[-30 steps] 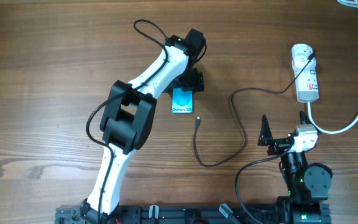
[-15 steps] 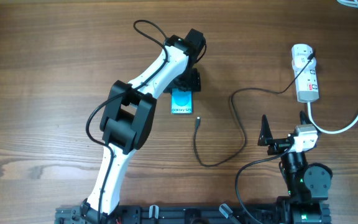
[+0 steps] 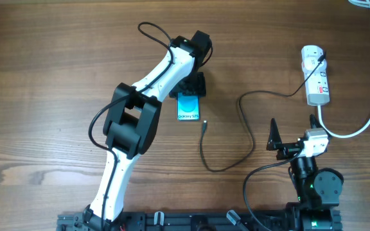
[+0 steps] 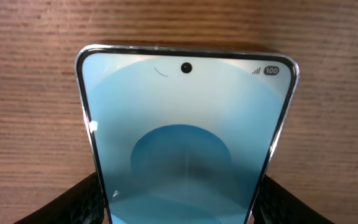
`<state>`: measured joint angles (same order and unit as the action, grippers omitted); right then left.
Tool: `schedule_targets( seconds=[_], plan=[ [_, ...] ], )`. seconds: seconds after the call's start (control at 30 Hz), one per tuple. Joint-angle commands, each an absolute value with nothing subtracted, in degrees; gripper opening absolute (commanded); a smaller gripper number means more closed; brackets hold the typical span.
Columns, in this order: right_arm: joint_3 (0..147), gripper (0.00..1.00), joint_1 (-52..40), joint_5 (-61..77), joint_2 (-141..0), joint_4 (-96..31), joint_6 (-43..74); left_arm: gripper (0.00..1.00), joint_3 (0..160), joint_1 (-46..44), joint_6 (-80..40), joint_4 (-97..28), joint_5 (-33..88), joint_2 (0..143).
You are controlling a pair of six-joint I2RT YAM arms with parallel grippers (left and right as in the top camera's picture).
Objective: Plug charger to phone and switch on socket
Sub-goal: 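Lift the phone with the left gripper and tilt it upright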
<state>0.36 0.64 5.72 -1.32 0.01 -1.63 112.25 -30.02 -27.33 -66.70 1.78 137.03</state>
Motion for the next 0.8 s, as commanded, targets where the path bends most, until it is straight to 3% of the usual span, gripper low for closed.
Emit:
schedule_targets(
  seconds=[0.0,0.23,0.37,0.77],
  plan=[
    [0.30,1.00,0.86,5.50,-1.19,0.21,-2.17,0.67,111.87,-28.71,-27.49,-68.40,3.03,134.82],
    [0.30,1.00,0.86,5.50,-1.19,0.21,-2.20,0.67,111.87,-27.73,-27.49,-73.23,3.77,129.54],
    [0.30,1.00,0.86,5.50,-1.19,0.21,-2.20,0.67,111.87,-27.44,-27.46,-77.25,10.87,127.46],
    [0.30,1.00,0.86,5.50,-1.19,0.21,-2.15,0.66,111.87,-19.33,-22.90,-84.44,58.67,124.57]
  ],
)
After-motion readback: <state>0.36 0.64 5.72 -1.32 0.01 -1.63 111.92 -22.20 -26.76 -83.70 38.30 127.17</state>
